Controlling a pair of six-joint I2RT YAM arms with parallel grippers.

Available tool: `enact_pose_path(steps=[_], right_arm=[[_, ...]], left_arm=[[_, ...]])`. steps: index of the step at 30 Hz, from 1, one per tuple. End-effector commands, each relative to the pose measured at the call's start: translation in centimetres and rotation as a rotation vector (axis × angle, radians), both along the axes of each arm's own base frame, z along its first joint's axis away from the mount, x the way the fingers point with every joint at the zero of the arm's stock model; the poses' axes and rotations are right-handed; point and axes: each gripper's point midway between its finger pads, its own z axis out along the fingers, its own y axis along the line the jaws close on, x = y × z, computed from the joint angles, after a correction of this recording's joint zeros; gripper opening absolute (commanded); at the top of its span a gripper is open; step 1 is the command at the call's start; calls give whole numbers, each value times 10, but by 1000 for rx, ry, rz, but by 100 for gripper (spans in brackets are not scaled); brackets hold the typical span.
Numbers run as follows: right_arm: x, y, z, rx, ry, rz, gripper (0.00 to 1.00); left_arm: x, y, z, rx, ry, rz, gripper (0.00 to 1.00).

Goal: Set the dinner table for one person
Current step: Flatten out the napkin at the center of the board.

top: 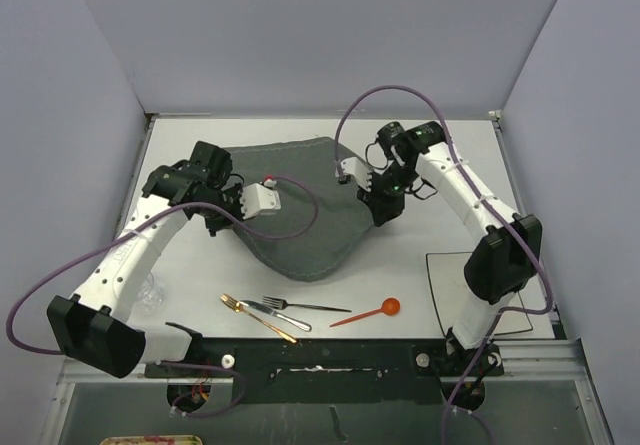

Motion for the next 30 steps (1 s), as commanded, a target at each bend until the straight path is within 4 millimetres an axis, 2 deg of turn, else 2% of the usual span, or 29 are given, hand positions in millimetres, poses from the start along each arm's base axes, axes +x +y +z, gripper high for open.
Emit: enact_pose_path(steps=[1,10,21,23,26,27,30], right_arm=[[-35,-2,-4,-45,138,75,0],[-61,-14,-22,-179,256,132,0],[-57,-15,-28,-217,223,149,0],[-55,-14,-25,-211,202,148,0],[-48,-13,-20,-199,147,141,3],[-45,-13,-17,-196,125,136,7],[-35,-11,-8,-177,49,122,24]], left_arm=[[-18,4,-9,50,74,-72,0],[-26,8,-23,100,126,-119,0],[-26,11,-34,140,151,-102,0],[-23,10,-33,138,139,-87,21],[-18,7,-27,117,113,-71,36],[-16,6,-25,111,103,-65,44],[-12,3,-17,93,78,-45,78]])
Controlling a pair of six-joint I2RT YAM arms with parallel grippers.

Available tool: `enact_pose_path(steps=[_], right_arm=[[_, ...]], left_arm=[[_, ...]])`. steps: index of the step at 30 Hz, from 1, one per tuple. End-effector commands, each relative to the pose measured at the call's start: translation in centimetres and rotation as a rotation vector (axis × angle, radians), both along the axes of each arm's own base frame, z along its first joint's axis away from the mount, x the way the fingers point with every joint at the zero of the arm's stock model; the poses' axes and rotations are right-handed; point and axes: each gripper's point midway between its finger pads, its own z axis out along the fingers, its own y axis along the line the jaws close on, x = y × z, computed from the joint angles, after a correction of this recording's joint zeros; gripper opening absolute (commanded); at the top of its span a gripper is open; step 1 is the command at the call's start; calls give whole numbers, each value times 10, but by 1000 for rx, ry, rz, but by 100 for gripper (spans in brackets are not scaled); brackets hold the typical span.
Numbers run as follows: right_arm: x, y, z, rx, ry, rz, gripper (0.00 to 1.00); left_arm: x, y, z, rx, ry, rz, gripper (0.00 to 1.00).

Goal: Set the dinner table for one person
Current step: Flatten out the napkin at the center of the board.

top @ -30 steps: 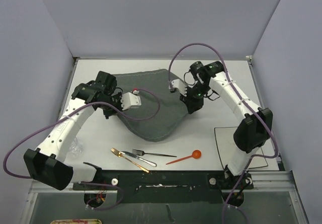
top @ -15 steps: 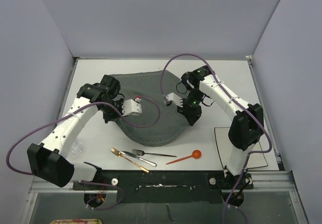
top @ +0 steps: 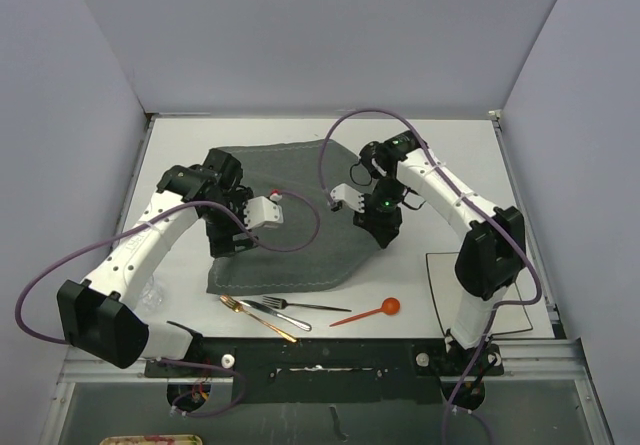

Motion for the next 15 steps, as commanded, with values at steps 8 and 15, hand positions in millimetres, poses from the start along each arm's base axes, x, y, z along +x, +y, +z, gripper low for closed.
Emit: enact_pose_path(steps=[8,15], right_arm=[[42,16,66,167,-316,-50,48],[108,23,75,330,-433,-247,50]], left_arm=[[44,-16,35,-89,-224,71,94],[118,-26,71,-248,-540,206,97]])
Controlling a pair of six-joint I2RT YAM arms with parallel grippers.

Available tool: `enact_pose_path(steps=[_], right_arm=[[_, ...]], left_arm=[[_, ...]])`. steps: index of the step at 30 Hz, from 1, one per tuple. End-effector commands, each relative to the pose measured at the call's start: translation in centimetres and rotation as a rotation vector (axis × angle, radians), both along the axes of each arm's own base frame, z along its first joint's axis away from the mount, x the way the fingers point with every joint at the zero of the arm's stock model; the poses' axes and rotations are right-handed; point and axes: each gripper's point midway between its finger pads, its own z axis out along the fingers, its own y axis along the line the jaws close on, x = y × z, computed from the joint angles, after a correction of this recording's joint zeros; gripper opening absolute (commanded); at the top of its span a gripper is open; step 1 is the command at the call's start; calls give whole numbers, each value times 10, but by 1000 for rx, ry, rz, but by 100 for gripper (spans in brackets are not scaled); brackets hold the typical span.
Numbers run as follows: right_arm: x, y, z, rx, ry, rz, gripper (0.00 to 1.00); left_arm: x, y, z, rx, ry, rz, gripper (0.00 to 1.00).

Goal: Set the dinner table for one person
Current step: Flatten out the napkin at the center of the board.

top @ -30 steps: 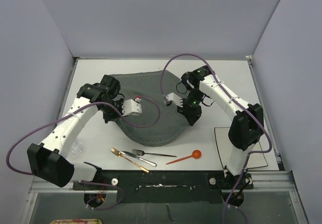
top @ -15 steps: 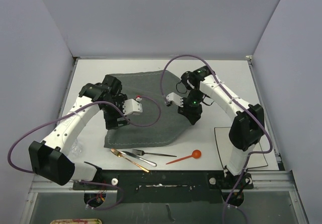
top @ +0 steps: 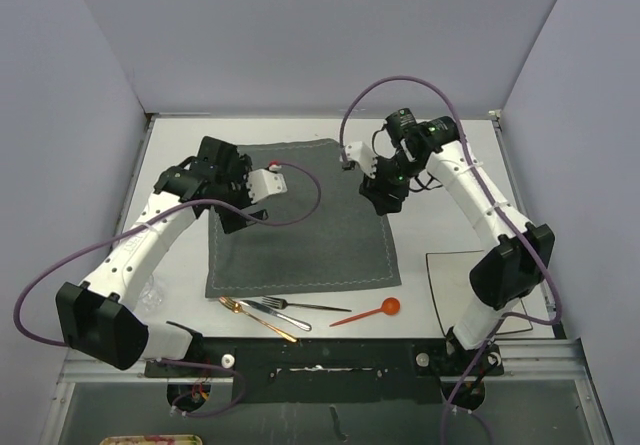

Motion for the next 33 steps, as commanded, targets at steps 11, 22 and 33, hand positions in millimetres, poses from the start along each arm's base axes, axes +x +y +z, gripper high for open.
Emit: enact_pose_path(steps=[11,22,33], right_arm=[[151,28,-13,287,-65,-346,53],[240,11,-55,245,-149,-461,55],[263,10,-101,264,-106,-480,57]], left_arm=[[114,-22,17,-331,-224,238,97],[155,-24,3,-393,-241,278,93],[183,-28,-20,-415,-223,305,93]])
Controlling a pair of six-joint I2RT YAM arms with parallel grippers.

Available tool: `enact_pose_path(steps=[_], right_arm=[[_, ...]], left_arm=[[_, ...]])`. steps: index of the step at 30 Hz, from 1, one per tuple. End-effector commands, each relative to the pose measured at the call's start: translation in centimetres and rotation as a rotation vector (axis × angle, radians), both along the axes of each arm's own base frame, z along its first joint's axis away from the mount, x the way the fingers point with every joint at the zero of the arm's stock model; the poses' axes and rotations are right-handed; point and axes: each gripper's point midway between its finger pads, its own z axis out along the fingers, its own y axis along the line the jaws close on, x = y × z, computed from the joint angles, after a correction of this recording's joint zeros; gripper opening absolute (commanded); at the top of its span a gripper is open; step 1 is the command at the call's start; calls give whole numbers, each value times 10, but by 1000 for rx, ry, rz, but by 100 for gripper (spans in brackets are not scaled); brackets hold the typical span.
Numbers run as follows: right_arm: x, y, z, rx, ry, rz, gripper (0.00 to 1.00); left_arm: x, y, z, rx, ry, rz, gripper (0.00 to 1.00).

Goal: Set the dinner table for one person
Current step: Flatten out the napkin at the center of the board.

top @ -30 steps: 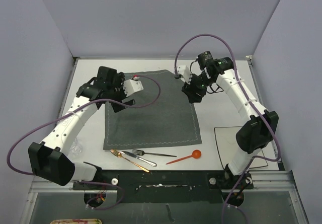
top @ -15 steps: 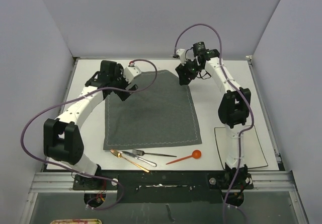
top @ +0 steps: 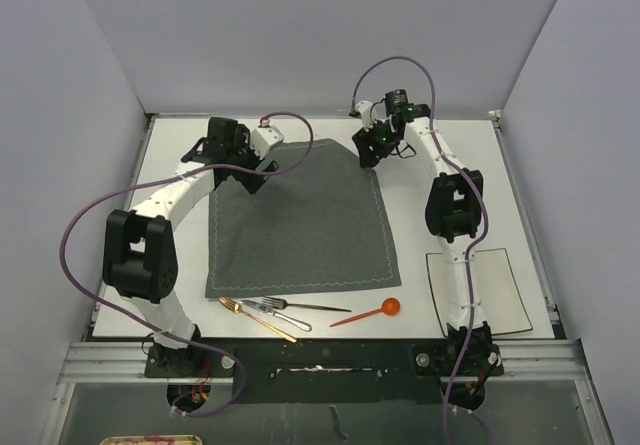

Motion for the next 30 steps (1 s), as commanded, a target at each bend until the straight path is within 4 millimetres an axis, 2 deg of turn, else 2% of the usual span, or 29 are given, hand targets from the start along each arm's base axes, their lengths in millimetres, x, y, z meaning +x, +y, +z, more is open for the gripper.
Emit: enact_pose_path(steps=[1,10,17,30], right_arm=[[18,7,17,55,-71,0,57],[21,11,-6,71,-38,1,53],[22,13,-15,79,-29,3,40],[17,14,-27,72,4,5,44]], left_arm=[[33,-8,27,-73,-107,12,93],[40,-9,4,-68,-67,10,92],[40,-9,-7,-67,-41,1,91],[36,-6,-17,-54,-17,-9,91]])
